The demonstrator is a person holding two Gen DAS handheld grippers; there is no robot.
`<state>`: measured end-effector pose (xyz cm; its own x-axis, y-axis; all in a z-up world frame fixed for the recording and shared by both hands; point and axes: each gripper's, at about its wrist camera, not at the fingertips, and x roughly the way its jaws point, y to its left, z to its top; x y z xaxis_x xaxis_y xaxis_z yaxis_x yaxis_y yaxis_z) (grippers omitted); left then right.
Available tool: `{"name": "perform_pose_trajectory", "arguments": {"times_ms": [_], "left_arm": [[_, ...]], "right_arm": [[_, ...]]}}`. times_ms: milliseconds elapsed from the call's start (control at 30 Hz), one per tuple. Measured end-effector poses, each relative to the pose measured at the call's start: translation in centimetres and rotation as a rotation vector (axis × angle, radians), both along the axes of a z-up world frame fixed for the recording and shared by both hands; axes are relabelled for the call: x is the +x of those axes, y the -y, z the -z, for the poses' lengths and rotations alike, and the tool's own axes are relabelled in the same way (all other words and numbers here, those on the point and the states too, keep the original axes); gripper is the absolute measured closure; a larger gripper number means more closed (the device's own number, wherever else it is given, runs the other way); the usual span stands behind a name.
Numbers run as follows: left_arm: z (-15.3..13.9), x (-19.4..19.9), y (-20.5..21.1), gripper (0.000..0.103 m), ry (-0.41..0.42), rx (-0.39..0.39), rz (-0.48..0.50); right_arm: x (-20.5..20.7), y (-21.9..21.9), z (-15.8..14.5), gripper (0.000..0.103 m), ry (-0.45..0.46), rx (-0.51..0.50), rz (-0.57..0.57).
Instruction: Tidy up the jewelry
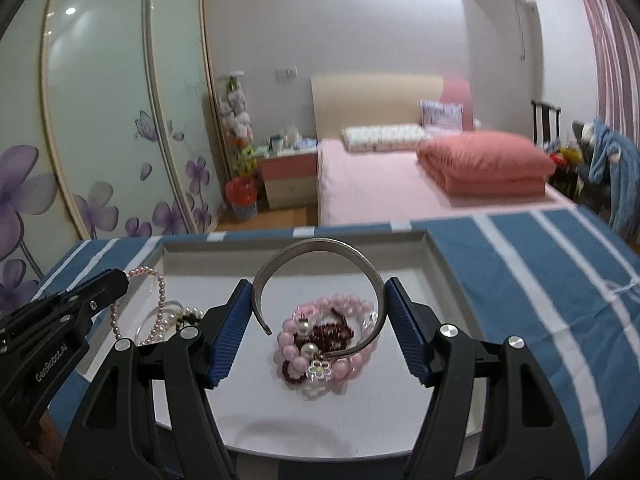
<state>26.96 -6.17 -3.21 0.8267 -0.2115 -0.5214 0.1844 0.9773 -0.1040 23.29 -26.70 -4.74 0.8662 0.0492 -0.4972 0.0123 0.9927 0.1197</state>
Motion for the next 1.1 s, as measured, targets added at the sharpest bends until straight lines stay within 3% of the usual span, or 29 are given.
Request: {"name": "perform_pose_trajectory", "arguments": {"times_ms": [200,300,533,800,1100], "left_arm": [[0.9,0.8,0.1,0.094,-0.032,-0.024,0.017],[1.1,0.9,-0.4,0.077,-0.047,-0.042,0.011],[-0.6,-0.4,-4.3,0.069,-0.048,-0.129,-0.072],[-3.2,-6.7,-8.0,0.055,0.011,-0.111,-0.121],[-4.1,-16.1,-9.2,0.016,0.080,-0.037,-0.115]], "right_arm": [[1.3,0.0,1.0,0.035,-0.074,0.041,-0.002],[1.6,0.4,1.2,0.033,-0.093,0.058,0.002],[-0.6,2.3,-0.7,0.031,-0.044,0.111,0.050],[-6.0,2.0,-3.4,0.031,-0.019,0.109,0.017],[-13.2,-0.1,-4.6,0.015,0.004,0.054,-0.055]]}}
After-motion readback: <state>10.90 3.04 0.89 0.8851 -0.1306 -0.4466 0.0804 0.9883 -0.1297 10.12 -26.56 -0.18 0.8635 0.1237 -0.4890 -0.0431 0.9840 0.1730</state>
